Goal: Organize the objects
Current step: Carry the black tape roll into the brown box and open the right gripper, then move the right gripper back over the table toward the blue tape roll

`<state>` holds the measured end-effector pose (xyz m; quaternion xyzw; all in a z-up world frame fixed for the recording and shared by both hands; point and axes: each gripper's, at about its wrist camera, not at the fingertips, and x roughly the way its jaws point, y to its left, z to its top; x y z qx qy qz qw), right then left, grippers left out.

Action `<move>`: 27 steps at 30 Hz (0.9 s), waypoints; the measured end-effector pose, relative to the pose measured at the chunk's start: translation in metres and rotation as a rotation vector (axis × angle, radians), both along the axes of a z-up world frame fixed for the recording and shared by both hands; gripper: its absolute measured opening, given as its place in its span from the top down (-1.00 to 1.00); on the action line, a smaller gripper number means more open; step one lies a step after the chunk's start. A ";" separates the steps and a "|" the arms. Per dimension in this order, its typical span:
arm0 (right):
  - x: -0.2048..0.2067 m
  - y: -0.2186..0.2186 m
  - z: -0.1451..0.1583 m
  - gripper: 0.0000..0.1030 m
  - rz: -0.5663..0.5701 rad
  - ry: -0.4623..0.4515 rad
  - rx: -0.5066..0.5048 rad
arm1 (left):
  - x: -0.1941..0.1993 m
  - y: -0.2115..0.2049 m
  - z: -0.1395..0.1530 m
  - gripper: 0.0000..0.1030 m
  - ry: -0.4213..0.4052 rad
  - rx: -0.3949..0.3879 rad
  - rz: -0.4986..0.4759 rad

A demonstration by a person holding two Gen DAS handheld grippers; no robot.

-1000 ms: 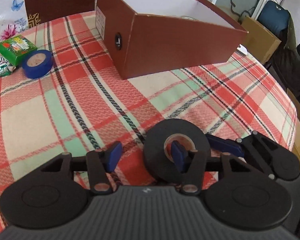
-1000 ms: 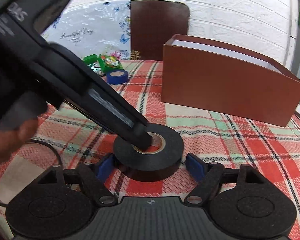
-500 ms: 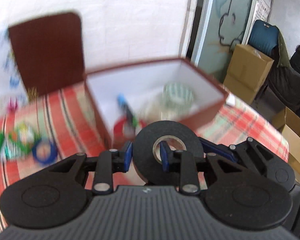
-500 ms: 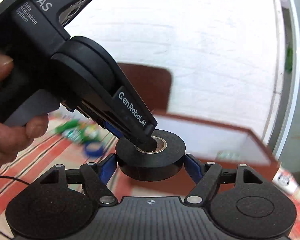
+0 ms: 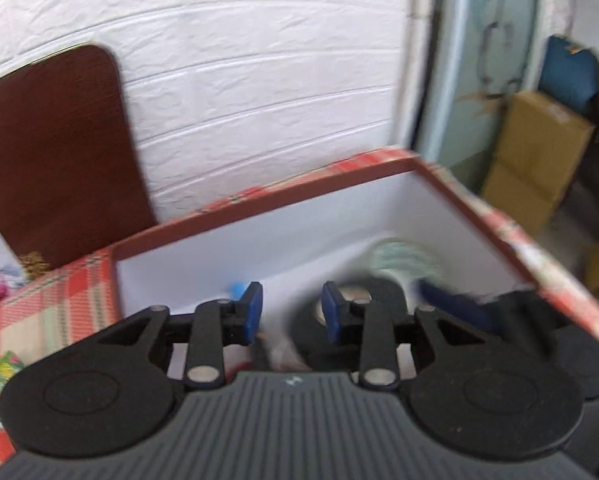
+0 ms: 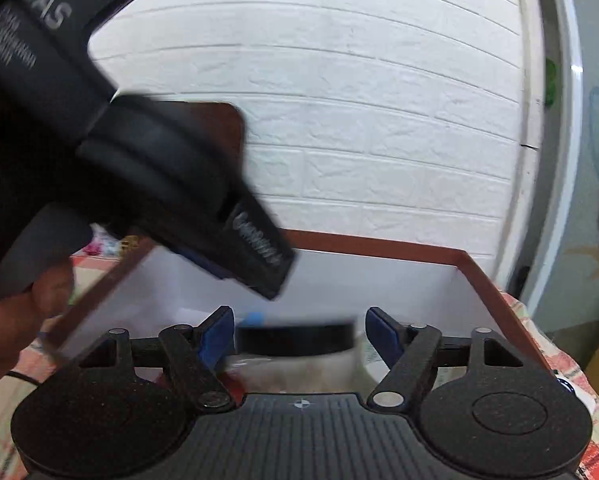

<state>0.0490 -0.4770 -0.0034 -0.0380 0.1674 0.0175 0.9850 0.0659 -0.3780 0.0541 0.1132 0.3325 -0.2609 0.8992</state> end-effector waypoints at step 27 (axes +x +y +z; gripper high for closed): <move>-0.138 0.019 -0.040 -0.45 -0.045 0.149 0.264 | -0.145 0.096 -0.009 0.03 -0.089 0.014 -0.012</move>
